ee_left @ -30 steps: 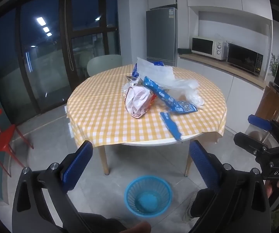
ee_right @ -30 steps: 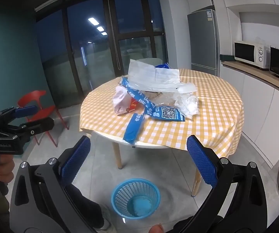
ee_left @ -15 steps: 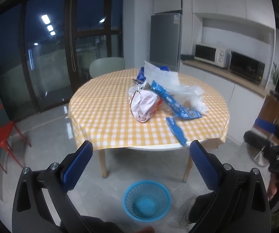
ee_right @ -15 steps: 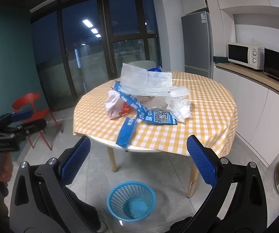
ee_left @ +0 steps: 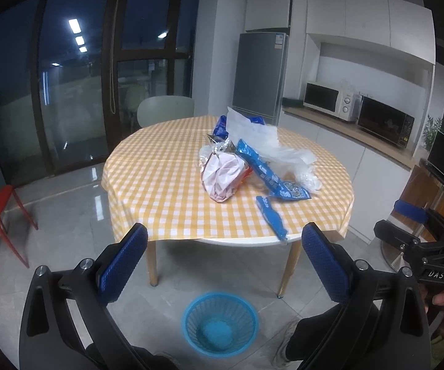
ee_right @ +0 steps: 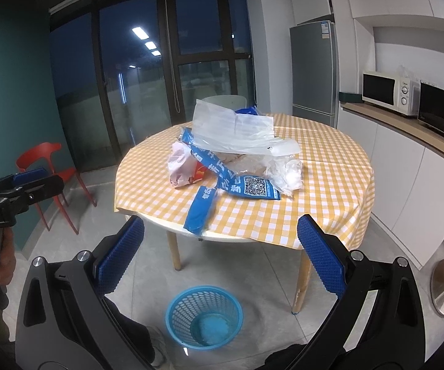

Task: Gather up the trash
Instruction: 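Move both grippers toward the trash pile on the table, then grasp the white plastic bag with the right gripper while the left grasps the blue wrapper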

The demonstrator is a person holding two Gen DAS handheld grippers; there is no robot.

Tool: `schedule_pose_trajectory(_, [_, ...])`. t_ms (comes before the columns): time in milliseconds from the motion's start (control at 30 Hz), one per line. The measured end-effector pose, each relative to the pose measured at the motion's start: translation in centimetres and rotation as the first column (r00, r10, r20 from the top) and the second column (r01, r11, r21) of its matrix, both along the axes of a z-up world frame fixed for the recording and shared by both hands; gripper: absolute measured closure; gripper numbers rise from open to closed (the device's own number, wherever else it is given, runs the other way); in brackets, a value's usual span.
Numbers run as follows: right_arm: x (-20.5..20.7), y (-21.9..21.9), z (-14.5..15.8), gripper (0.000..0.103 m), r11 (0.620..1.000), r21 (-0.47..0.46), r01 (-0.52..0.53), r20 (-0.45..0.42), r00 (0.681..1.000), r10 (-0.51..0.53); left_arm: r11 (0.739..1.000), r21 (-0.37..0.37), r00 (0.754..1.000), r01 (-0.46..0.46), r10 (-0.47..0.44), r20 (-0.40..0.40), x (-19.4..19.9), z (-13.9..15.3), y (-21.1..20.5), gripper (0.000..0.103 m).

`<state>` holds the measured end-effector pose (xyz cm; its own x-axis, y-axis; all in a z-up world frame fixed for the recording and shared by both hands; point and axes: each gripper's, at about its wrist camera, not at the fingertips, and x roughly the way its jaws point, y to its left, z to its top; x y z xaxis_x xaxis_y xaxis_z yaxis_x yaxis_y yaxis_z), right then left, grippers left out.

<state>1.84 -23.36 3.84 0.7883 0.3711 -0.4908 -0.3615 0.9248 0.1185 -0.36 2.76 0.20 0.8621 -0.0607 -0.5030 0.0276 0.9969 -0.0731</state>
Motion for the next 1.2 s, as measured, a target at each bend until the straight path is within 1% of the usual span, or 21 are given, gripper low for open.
schedule_pose_trajectory(100, [0.0, 0.1, 0.0, 0.008, 1.000, -0.008, 0.003, 0.002, 1.000, -0.003, 1.000, -0.011, 1.000, 0.006, -0.006, -0.009, 0.1, -0.1, 0.2, 0.006])
schedule_pose_trajectory(200, [0.0, 0.1, 0.0, 0.008, 1.000, -0.016, 0.013, 0.007, 1.000, -0.013, 0.999, -0.029, 0.999, 0.035, -0.035, -0.017, 0.4, -0.2, 0.2, 0.006])
schedule_pose_trajectory(333, [0.6, 0.2, 0.0, 0.008, 1.000, -0.027, 0.016, 0.013, 1.000, -0.015, 1.000, 0.012, 1.000, 0.021, -0.021, -0.010, 0.7, -0.6, -0.3, 0.006])
schedule_pose_trajectory(400, [1.0, 0.1, 0.0, 0.008, 0.999, -0.031, 0.020, 0.014, 1.000, -0.019, 1.000, 0.014, 1.000, 0.001, -0.001, -0.005, 0.8, -0.8, -0.2, 0.006])
schedule_pose_trajectory(633, [3.2, -0.1, -0.2, 0.009, 0.997, -0.072, 0.025, 0.029, 0.999, -0.023, 0.999, 0.041, 0.999, -0.010, 0.011, -0.030, 2.3, -1.3, -0.5, 0.006])
schedule_pose_trajectory(867, [7.0, 0.3, -0.3, 0.011, 0.988, -0.152, 0.037, 0.066, 0.997, -0.027, 0.999, 0.031, 0.998, -0.012, 0.014, -0.057, 4.7, -1.9, -0.4, 0.006])
schedule_pose_trajectory(1000, [9.5, 0.9, -0.5, 0.012, 0.976, -0.218, 0.032, 0.083, 0.996, -0.014, 1.000, 0.026, 0.997, -0.018, 0.019, -0.071, 6.0, -2.2, -0.2, 0.006])
schedule_pose_trajectory(1133, [11.6, 1.6, -1.3, 0.013, 0.963, -0.271, 0.013, 0.070, 0.998, 0.006, 0.999, 0.019, 0.996, -0.025, 0.027, -0.082, 7.0, -2.3, 0.0, 0.006])
schedule_pose_trajectory(1200, [12.6, 1.9, -1.7, 0.016, 0.953, -0.302, 0.008, 0.064, 0.998, 0.012, 1.000, 0.012, 0.996, -0.027, 0.028, -0.090, 7.4, -2.3, 0.2, 0.006])
